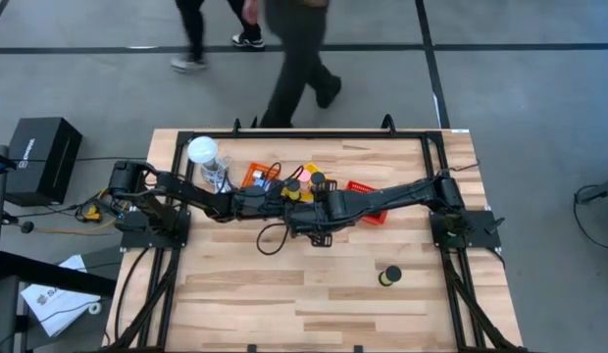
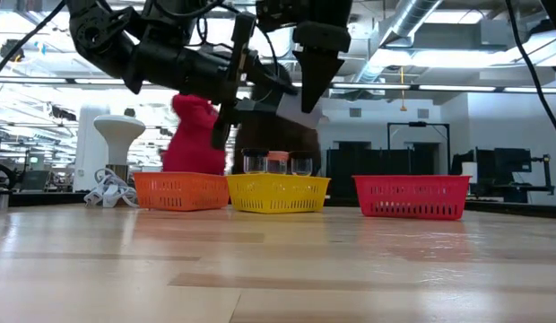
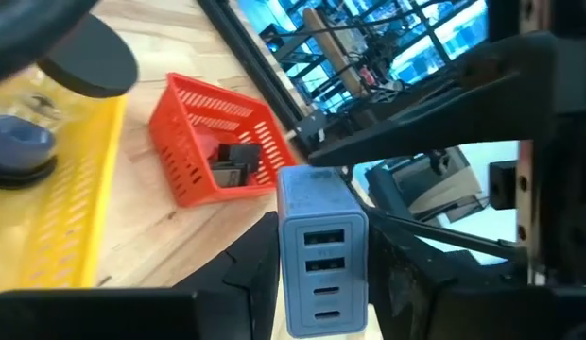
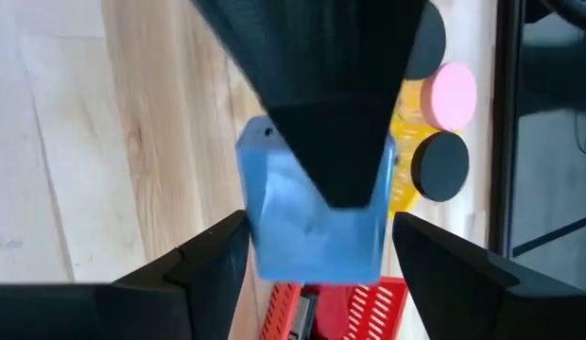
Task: Pick & Place Office items
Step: Put the blue charger adapter in the orange bin
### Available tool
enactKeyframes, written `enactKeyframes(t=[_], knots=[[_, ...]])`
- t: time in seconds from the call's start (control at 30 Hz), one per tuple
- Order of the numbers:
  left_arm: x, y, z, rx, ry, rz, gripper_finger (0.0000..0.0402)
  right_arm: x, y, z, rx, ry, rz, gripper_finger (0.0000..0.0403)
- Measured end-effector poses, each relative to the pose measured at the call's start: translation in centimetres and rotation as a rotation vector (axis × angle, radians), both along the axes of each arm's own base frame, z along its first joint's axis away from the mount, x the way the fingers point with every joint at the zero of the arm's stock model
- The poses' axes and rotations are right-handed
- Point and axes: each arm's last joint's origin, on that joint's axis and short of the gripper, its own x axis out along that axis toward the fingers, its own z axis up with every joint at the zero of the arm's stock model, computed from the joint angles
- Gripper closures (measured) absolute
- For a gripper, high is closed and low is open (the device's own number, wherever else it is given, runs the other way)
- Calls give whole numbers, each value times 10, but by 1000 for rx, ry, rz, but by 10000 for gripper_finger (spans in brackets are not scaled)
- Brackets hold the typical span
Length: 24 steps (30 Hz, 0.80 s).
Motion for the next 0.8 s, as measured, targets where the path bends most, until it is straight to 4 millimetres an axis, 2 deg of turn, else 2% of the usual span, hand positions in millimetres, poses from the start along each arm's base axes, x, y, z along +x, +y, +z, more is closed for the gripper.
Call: enactKeyframes(t=[0.2, 0.43, 0.6, 0.8], knots=[[-3, 12, -3, -4, 13, 33, 273, -3, 3, 0, -4, 23, 6, 149], [-12, 43, 4, 68, 77, 96, 279, -18, 6, -1, -16, 120, -80, 149], [-33, 63, 21, 146, 179, 156, 275, -28, 11, 0, -33, 179, -140, 149], [-66, 63, 36, 182, 371, 276, 278, -33, 31, 0, -31, 178, -104, 149]])
